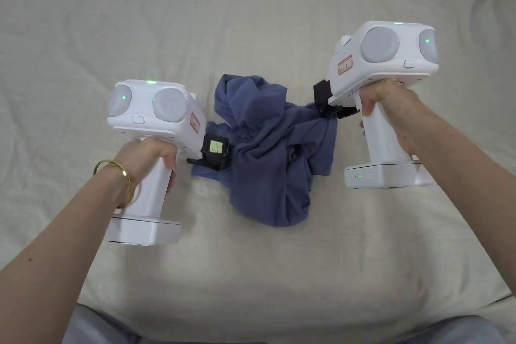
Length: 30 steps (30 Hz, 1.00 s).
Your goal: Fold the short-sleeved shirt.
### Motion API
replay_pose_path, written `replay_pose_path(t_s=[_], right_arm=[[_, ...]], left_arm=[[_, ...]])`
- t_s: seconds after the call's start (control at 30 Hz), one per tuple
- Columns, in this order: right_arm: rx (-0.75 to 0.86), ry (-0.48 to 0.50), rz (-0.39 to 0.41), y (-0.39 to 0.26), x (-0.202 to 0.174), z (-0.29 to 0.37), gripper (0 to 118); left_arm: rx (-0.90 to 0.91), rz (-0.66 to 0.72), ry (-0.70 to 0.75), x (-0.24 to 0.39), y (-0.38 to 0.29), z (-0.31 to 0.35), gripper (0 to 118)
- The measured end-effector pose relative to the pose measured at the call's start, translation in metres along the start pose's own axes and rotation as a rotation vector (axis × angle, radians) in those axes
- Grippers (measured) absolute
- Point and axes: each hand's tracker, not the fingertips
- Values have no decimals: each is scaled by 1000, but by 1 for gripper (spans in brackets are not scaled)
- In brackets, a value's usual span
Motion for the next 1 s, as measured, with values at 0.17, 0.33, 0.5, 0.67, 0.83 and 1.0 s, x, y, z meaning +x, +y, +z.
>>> replay_pose_path(t_s=[0.17, 0.33, 0.5, 0.67, 0.83, 1.0], right_arm=[[6, -1, 1, 0, 2, 1, 5], [14, 4, -13, -16, 3, 19, 5], [58, 14, -23, -13, 13, 30, 5], [134, 32, -74, -10, 29, 67, 5], [253, 1, -95, -3, 47, 128, 5], [373, -19, -103, 1, 64, 192, 5]], left_arm=[[14, 5, -85, 12, 0, 1, 21], [19, -7, -49, 16, -3, -1, 0], [169, 118, -43, 1, -8, 28, 0], [298, 130, -28, -13, -1, 76, 0], [445, 193, 4, -40, 18, 139, 0], [604, 240, 39, -64, 30, 209, 0]])
